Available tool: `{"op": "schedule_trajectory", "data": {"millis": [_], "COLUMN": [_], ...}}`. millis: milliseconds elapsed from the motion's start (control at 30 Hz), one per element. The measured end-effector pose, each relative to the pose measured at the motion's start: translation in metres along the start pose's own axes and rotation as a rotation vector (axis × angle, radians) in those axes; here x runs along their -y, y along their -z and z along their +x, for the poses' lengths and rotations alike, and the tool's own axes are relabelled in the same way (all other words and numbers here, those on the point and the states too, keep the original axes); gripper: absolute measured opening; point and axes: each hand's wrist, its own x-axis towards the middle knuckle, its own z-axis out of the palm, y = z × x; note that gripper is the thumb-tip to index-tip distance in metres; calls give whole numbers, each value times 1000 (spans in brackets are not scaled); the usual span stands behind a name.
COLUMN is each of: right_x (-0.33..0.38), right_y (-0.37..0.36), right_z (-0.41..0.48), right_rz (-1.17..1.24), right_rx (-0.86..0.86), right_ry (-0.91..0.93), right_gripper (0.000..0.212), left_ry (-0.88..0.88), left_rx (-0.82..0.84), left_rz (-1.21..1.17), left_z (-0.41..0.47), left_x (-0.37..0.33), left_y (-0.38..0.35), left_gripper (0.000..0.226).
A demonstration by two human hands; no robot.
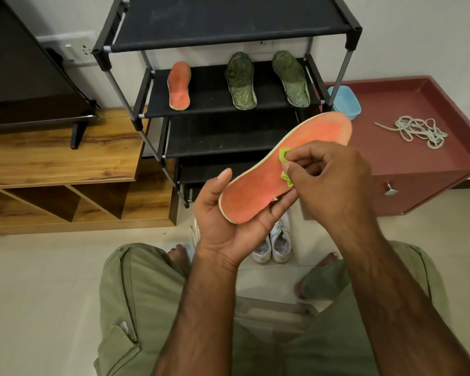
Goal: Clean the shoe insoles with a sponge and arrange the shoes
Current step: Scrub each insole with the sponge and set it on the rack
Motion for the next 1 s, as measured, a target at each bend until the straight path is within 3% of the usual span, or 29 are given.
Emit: {"op": "schedule_trajectory", "data": {"millis": [67,133,267,500,633,833,933,1000], "right_x": [2,3,3,9,0,11,7,10], "right_y": [0,0,3,-8,-3,-13,-7,-7], "right_z": [1,2,0,-12,9,-4,11,9], "right_rz": [-39,-88,-265,-108,-136,-81,-99,-126], "right_rx": [-36,-37,0,240,14,253,76,75], "right_ry": [-1,7,76,319,209,341,184,190], "right_gripper": [11,13,17,16,17,18,19,19], "left_ry": [-29,-51,-41,-11,-63,-56,-64,-59], "left_rx": [41,72,-33,-15,-84,-114,-112,-118], "left_rz": [-2,16,29,-77,-44,-30,0,10], "left_z": [1,4,9,11,13,14,16,16], "left_x": [1,3,-1,-3,-1,-4,-2,-3], "left_y": [3,6,4,3,-2,-5,-7,-8], "left_gripper": [99,89,72,60,61,46,55,55]}}
